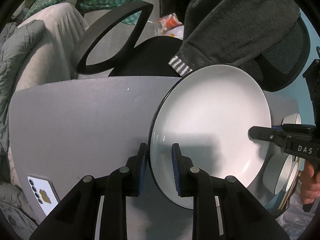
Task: Organize plates and bowls
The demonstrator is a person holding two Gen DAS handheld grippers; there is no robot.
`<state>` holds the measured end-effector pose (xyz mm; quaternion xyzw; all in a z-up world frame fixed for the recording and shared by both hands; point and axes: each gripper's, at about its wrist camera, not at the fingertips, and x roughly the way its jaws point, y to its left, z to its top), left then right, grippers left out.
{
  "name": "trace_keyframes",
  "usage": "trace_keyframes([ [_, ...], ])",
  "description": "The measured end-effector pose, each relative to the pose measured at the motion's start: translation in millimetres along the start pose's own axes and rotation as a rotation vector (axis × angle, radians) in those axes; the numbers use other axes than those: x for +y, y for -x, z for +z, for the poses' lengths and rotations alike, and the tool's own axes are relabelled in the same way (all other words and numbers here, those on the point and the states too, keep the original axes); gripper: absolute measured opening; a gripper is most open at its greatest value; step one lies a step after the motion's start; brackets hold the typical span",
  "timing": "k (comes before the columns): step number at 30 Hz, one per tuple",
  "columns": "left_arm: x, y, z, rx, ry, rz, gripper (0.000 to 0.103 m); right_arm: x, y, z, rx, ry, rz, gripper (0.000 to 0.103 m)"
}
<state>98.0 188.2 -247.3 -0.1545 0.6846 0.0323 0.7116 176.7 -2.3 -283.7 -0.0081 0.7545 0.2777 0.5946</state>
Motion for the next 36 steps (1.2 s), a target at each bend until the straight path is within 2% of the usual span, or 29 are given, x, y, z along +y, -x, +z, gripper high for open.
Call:
trace_keyframes([
  [8, 1, 3, -3, -0.005, 0.017, 0.006, 0.023, 2, -1, 4, 0.046, -0.043, -0.028, 0.017],
  [12, 3, 7, -7, -0.019, 0.026, 0.007, 0.026, 2, -1, 4, 0.073, -0.086, -0.041, 0.023],
  [15, 3, 10, -13, -0.029, 0.045, -0.010, 0.026, 6, 0, 2, 0.070, -0.101, -0.046, 0.029],
  [20, -4, 15, -25, -0.033, 0.038, -0.011, 0.026, 11, 2, -2, 0.065, -0.115, -0.078, 0.030],
  [23, -8, 17, -31, -0.035, 0.020, -0.003, 0.026, 13, 5, -4, 0.062, -0.123, -0.089, 0.034],
  [26, -10, 19, -35, -0.042, 0.017, -0.006, 0.026, 17, 7, -6, 0.056, -0.108, -0.111, 0.038],
  [28, -11, 23, -38, -0.055, 0.018, 0.001, 0.030, 18, 7, -8, 0.054, -0.091, -0.153, 0.041],
  [31, -11, 31, -39, -0.073, 0.022, -0.009, 0.030, 22, 10, -12, 0.045, -0.072, -0.146, 0.041],
  [36, -14, 58, -46, -0.143, 0.013, 0.030, 0.034, 41, 27, -24, -0.034, 0.009, -0.240, 0.041],
])
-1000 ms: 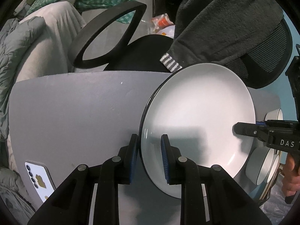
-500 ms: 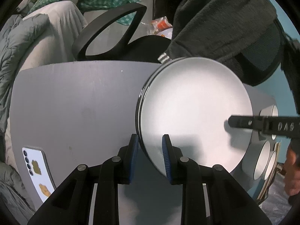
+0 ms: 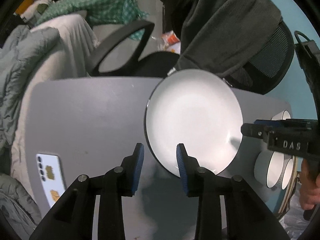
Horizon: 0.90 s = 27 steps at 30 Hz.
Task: Organize plates and bowls
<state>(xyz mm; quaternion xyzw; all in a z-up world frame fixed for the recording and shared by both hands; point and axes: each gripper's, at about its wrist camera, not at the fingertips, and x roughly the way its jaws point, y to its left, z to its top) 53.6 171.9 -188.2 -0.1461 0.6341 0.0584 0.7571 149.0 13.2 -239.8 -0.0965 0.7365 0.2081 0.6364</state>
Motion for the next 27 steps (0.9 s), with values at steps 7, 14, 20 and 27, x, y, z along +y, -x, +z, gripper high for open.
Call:
trace_keyframes([
  [7, -1, 42, -10, -0.065, 0.005, 0.040, 0.040, 19, 44, -21, -0.147, 0.083, -0.099, 0.041],
  [14, -3, 89, -32, -0.166, 0.007, 0.042, 0.053, 27, 89, -44, -0.273, 0.070, -0.099, 0.048],
  [20, -11, 114, -48, -0.199, -0.025, 0.035, 0.054, 39, 117, -66, -0.359, 0.103, -0.152, 0.055],
  [27, -21, 146, -67, -0.246, -0.033, -0.016, 0.062, 44, 143, -93, -0.449, 0.099, -0.185, 0.056],
])
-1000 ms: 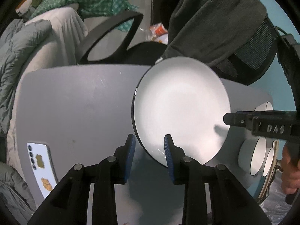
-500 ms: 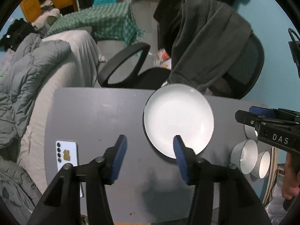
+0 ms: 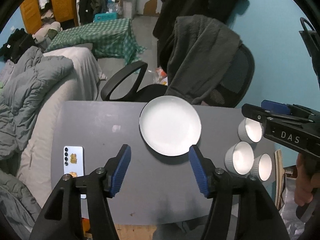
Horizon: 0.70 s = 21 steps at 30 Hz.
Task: Organize plates and bowls
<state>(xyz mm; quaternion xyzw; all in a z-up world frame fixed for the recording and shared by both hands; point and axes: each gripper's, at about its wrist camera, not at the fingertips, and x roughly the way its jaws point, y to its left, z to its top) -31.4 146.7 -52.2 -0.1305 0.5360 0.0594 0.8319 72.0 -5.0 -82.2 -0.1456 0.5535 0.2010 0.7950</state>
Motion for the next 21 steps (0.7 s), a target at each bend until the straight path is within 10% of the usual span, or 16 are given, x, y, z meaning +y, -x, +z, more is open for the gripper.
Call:
trace_keyframes([
  [21, -30, 36, -28, -0.034, -0.048, -0.066, 0.065, -30, 48, -60, -0.025, -0.140, -0.040, 0.057],
])
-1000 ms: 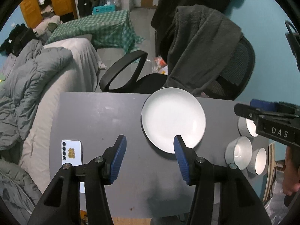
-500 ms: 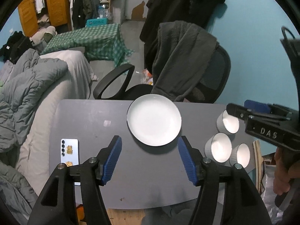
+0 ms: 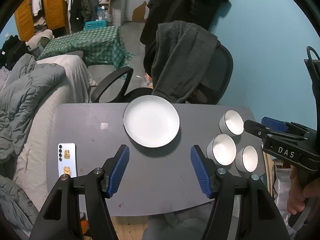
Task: Organize plates and bowls
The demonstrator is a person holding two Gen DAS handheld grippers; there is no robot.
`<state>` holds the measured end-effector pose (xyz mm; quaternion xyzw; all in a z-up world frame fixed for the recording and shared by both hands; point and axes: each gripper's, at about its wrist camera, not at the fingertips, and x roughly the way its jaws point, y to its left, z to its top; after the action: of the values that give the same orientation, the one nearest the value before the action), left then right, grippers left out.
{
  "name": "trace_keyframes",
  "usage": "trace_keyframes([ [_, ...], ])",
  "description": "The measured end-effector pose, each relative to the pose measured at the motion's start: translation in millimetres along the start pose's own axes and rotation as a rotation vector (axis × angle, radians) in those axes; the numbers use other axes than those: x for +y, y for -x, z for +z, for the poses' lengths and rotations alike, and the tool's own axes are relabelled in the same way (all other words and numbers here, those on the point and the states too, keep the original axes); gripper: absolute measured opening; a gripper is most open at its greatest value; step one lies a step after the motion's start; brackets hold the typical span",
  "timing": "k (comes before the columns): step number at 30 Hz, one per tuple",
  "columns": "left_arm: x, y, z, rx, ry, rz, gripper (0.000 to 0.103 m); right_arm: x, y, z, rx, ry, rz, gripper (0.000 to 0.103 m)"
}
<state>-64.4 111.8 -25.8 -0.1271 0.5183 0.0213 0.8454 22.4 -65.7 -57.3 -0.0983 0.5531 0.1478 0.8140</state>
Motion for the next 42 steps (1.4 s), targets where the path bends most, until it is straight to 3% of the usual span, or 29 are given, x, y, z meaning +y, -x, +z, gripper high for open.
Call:
trace_keyframes([
  [13, -23, -2, -6, 0.025, -0.058, -0.035, 0.065, -19, 4, -18, 0.004, -0.054, -0.003, 0.057],
  [22, -50, -15, -6, 0.064, -0.141, -0.074, 0.065, -47, 4, -31, 0.007, -0.112, -0.075, 0.057],
  [34, -107, -48, 1, 0.104, -0.238, -0.117, 0.065, -98, -14, -38, 0.036, -0.149, -0.144, 0.057],
  [42, -139, -80, 0, 0.164, -0.251, -0.107, 0.065, -133, -36, -40, 0.088, -0.160, -0.131, 0.057],
])
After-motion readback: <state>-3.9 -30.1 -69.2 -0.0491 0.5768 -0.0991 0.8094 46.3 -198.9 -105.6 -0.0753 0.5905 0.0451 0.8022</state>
